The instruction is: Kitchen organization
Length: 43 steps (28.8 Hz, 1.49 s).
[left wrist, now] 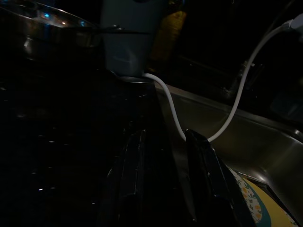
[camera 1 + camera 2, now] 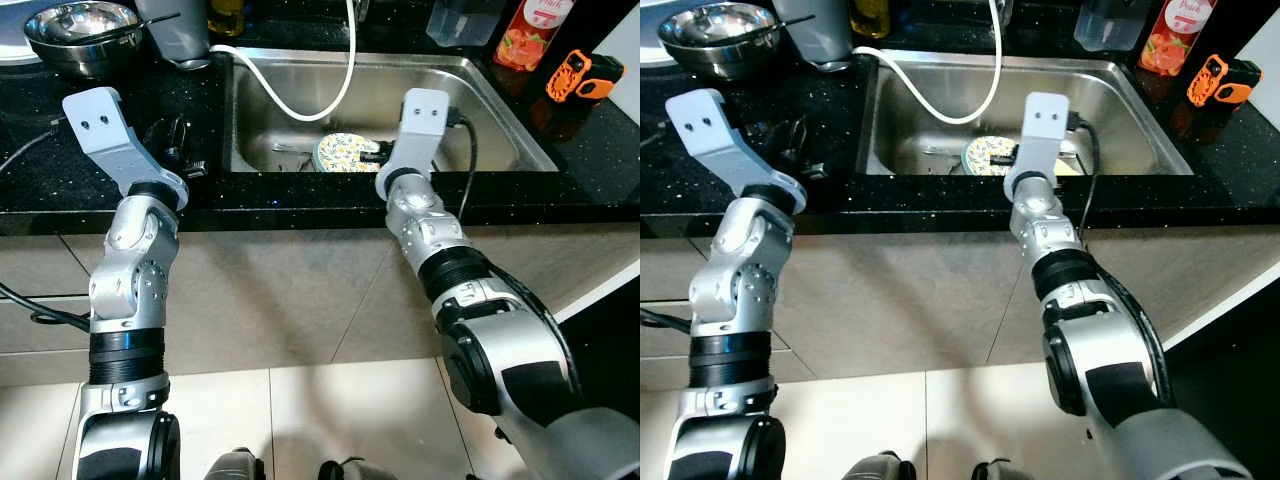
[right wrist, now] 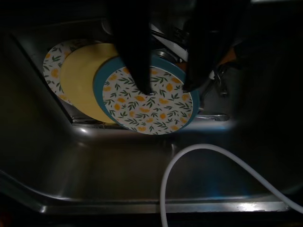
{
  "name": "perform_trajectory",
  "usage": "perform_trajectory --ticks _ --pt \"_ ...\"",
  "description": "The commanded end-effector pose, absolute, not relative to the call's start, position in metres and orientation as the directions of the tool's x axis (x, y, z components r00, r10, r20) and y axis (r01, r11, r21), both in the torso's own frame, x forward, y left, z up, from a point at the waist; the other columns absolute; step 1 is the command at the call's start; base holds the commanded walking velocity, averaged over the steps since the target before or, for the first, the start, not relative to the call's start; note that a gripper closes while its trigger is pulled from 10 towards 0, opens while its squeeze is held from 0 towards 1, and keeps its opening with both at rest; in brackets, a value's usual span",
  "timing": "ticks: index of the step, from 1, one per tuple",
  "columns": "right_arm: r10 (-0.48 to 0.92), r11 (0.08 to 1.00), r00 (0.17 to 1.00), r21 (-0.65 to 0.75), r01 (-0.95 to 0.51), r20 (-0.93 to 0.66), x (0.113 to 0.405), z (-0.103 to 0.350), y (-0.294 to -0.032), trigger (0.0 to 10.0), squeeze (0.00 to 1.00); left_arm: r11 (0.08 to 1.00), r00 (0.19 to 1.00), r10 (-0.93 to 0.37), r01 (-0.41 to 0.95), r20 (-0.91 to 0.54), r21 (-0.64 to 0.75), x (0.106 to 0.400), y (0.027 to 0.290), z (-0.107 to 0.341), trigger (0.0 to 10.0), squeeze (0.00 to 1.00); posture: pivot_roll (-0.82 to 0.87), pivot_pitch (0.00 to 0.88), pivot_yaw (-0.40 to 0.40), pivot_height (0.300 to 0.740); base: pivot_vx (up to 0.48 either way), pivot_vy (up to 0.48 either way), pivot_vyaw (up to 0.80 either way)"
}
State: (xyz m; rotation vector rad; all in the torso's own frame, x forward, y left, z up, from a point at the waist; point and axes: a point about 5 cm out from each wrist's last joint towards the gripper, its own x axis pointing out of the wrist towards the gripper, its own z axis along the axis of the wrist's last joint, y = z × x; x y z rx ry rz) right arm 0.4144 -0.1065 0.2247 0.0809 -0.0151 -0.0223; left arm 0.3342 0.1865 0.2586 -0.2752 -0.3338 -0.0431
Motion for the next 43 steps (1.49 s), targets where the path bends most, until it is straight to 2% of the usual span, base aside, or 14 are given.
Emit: perform_trajectory --ticks 1,3,4,6,7,10,14,20,24,43 --pt "-0.028 0.982 0.998 0.187 0.017 0.056 0.414 0.226 -0.111 10.0 1.00 0.963 0.946 0.002 0.086 0.325 -0.254 0.333 0.185 0.258 10.0 0.00 0.18 0.105 -0.089 0.740 0.000 0.000 0.00" --pt "-0.028 0.982 0.998 0.187 0.017 0.056 0.414 0.226 -0.111 10.0 1.00 0.963 0.946 0.002 0.086 0.325 -0.254 0.333 0.185 0.258 10.0 0.00 0.18 0.105 -0.089 0.740 0.000 0.000 0.00" --pt "-0.065 0.942 0.960 0.335 -0.031 0.271 0.410 0.264 -0.122 10.0 0.00 0.964 0.946 0.000 0.086 0.325 -0.251 0.333 0.185 0.259 10.0 0.00 0.18 0.101 -0.085 0.740 0.000 0.000 0.00" --pt "-0.065 0.942 0.960 0.335 -0.031 0.271 0.410 0.264 -0.122 10.0 0.00 0.964 0.946 0.000 0.086 0.325 -0.251 0.333 0.185 0.259 10.0 0.00 0.18 0.101 -0.085 0.740 0.000 0.000 0.00" --pt "-0.071 0.929 0.934 0.364 -0.066 0.350 0.407 0.279 -0.126 10.0 0.00 0.965 0.946 0.000 0.085 0.324 -0.247 0.333 0.185 0.259 10.0 0.00 0.18 0.098 -0.083 0.740 0.000 0.000 0.00" --pt "-0.059 0.919 0.913 0.378 -0.108 0.404 0.402 0.290 -0.128 10.0 0.00 0.966 0.946 0.001 0.082 0.324 -0.244 0.334 0.185 0.259 10.0 0.00 0.17 0.094 -0.081 0.740 0.000 0.000 0.00" --pt "0.036 0.908 0.883 0.353 -0.224 0.468 0.379 0.283 -0.127 10.0 0.00 0.970 0.951 0.032 0.045 0.309 -0.240 0.337 0.192 0.257 10.0 0.00 0.16 0.079 -0.074 0.740 0.000 0.000 0.00" --pt "0.051 0.905 0.893 0.358 -0.231 0.448 0.373 0.270 -0.129 10.0 0.00 0.972 0.949 0.051 0.024 0.310 -0.233 0.339 0.194 0.257 10.0 0.00 0.15 0.071 -0.067 0.740 0.000 0.000 0.00" --pt "0.051 0.903 0.901 0.367 -0.226 0.431 0.370 0.259 -0.131 10.0 0.00 0.972 0.950 0.083 -0.011 0.302 -0.233 0.344 0.196 0.257 10.0 0.00 0.15 0.064 -0.062 0.740 0.480 0.000 0.00" --pt "0.092 0.908 0.912 0.342 -0.241 0.400 0.363 0.254 -0.130 10.0 0.00 0.974 0.949 0.082 -0.013 0.303 -0.225 0.345 0.196 0.255 10.0 0.00 0.15 0.057 -0.063 0.740 0.409 0.000 0.00"
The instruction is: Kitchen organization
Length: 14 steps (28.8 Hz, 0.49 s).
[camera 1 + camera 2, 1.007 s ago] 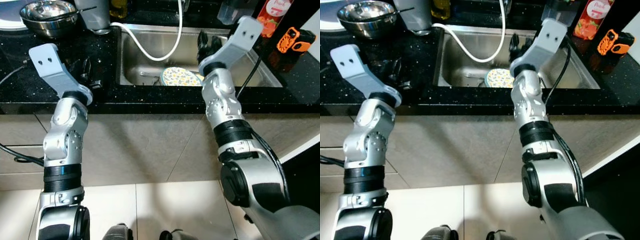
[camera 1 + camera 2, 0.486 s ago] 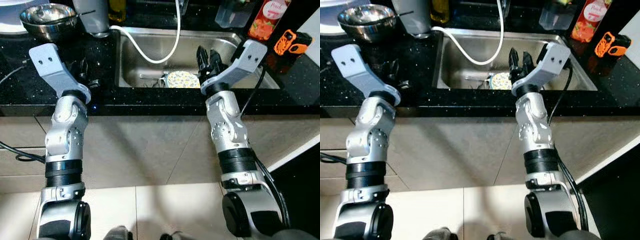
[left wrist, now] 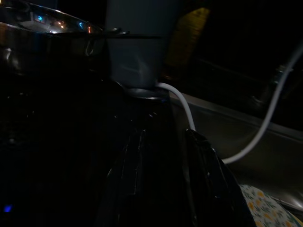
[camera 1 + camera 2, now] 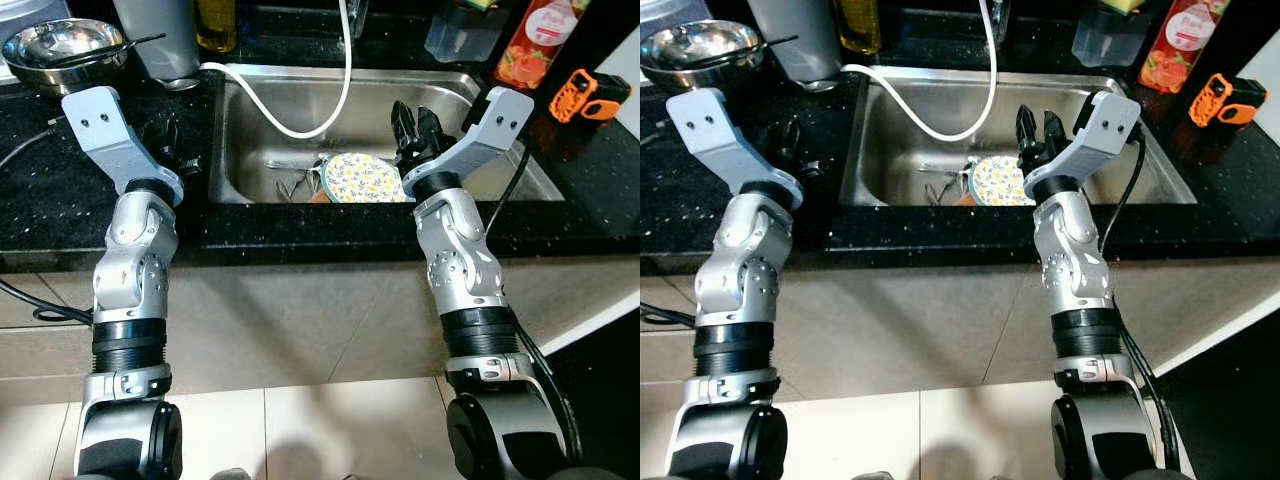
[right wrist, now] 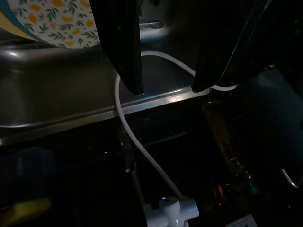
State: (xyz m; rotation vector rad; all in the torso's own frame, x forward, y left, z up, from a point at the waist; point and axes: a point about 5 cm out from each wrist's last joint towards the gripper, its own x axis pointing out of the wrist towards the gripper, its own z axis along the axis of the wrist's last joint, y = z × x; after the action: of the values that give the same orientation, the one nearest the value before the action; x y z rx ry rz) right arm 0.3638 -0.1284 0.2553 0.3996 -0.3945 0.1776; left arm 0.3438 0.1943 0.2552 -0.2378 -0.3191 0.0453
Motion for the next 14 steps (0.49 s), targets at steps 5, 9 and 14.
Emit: perform_trajectory --ticks 5,9,14 --pt "0.092 0.909 0.917 0.343 -0.237 0.389 0.3618 0.2521 -0.1307 10.0 0.00 0.974 0.950 0.081 -0.012 0.302 -0.224 0.3447 0.1961 0.2547 10.0 0.00 0.15 0.057 -0.063 0.740 0.387 0.000 0.00" --pt "0.091 0.910 0.918 0.343 -0.234 0.386 0.3615 0.2517 -0.1311 10.0 0.00 0.975 0.950 0.081 -0.012 0.303 -0.224 0.3446 0.1961 0.2548 10.0 0.00 0.15 0.061 -0.061 0.740 0.386 0.000 0.00" --pt "0.089 0.910 0.919 0.343 -0.231 0.385 0.3611 0.2513 -0.1318 10.0 0.00 0.975 0.950 0.078 -0.010 0.303 -0.222 0.3448 0.1956 0.2547 10.0 0.00 0.15 0.061 -0.061 0.740 0.385 0.000 0.00"
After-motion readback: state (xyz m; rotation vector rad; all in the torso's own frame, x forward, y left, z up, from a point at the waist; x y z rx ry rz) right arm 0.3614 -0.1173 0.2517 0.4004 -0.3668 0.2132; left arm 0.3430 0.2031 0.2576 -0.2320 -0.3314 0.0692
